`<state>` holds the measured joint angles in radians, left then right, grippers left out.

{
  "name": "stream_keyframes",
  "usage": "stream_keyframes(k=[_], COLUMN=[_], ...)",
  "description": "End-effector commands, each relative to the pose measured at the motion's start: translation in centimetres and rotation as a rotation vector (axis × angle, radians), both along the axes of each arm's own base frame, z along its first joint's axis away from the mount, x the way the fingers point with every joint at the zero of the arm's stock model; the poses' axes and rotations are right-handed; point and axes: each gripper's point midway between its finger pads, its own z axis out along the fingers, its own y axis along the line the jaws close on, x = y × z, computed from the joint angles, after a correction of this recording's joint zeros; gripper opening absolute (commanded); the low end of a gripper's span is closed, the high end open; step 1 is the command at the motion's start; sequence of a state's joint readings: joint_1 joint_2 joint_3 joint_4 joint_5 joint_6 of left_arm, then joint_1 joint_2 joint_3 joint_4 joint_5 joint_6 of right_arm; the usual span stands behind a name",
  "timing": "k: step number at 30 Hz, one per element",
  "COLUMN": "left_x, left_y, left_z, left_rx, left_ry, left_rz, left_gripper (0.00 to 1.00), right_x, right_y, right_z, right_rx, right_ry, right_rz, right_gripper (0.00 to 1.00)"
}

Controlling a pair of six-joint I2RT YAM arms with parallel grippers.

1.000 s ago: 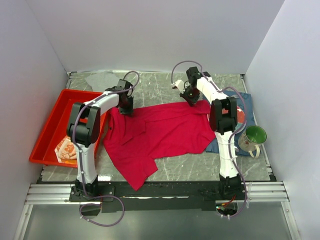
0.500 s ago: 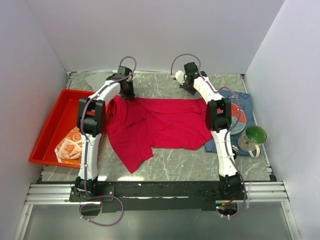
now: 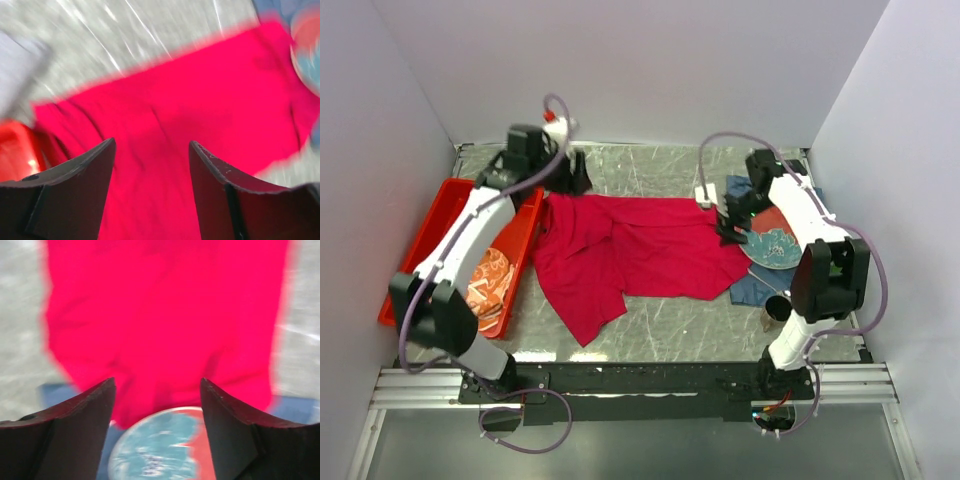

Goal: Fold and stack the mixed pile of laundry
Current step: Fold the T-shirt at the center of the board.

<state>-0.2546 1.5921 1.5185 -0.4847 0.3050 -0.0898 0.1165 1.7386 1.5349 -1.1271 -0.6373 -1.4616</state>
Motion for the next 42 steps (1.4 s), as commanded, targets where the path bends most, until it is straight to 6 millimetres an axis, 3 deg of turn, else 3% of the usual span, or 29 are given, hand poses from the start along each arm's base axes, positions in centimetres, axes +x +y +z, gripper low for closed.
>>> stream_keyframes(k=[1, 2, 5, 8, 12, 21, 23, 24, 28, 31, 37, 38, 39, 42], left_x=[-11.4, -14.2, -19.3, -22.5, -25.1, -26.8, -27.1, -27.3, -27.9, -29.1, -30.7, -30.7, -30.9, -30.9], left_y=[-2.4, -3.5, -4.5, -4.9, -5.7, -4.6, -4.3, -4.1, -3.8, -3.4, -2.1, -2.1, -2.0, -1.9], left_z=[-9.7, -10.8, -13.0, -14.5, -15.6, -17.2, -17.6, -17.9, -18.0, -18.6, -19.7, -19.8, -20.0, -20.4], left_rx=[0.176, 0.219, 0.264, 0.283, 0.271, 0.272, 0.274, 0.278, 0.262, 0.251, 0.257, 0.248, 0.243, 0.228], left_ry=[0.346, 0.396, 0.509, 0.573, 0.621, 0.727, 0.757, 0.77, 0.801, 0.846, 0.905, 0.912, 0.919, 0.925], left_rz=[-0.229, -0.28, -0.299, -0.313, -0.315, -0.171, -0.132, -0.121, -0.071, -0.06, 0.009, 0.039, 0.047, 0.092], left_gripper=[0.65, 0.65, 0.64, 0.64, 0.64, 0.64, 0.65, 0.65, 0.66, 0.66, 0.69, 0.85, 0.89, 0.89], right_x=[-4.9, -5.1, -5.1, -4.4, -2.8, -2.8, -3.1, -3.2, -3.8, -4.8, -6.3, -6.3, -6.2, -6.4], right_y=[-2.3, -2.8, -3.9, -3.9, -3.5, -3.5, -3.4, -3.3, -2.8, -2.6, -2.4, -2.4, -2.5, -2.6], right_z=[-3.8, -4.3, -5.7, -6.6, -8.2, -10.8, -11.2, -11.3, -10.1, -9.1, -8.1, -8.0, -8.0, -7.4], right_rx=[0.024, 0.007, -0.05, -0.086, -0.122, -0.191, -0.196, -0.198, -0.164, -0.144, -0.112, -0.11, -0.108, -0.085], right_ry=[0.178, 0.191, 0.187, 0.189, 0.195, 0.242, 0.266, 0.272, 0.284, 0.271, 0.277, 0.275, 0.271, 0.263], right_rz=[0.13, 0.128, 0.169, 0.206, 0.214, 0.243, 0.247, 0.248, 0.243, 0.265, 0.267, 0.259, 0.249, 0.218], right_gripper=[0.73, 0.71, 0.7, 0.7, 0.7, 0.68, 0.63, 0.61, 0.28, 0.15, 0.0, 0.0, 0.0, 0.0])
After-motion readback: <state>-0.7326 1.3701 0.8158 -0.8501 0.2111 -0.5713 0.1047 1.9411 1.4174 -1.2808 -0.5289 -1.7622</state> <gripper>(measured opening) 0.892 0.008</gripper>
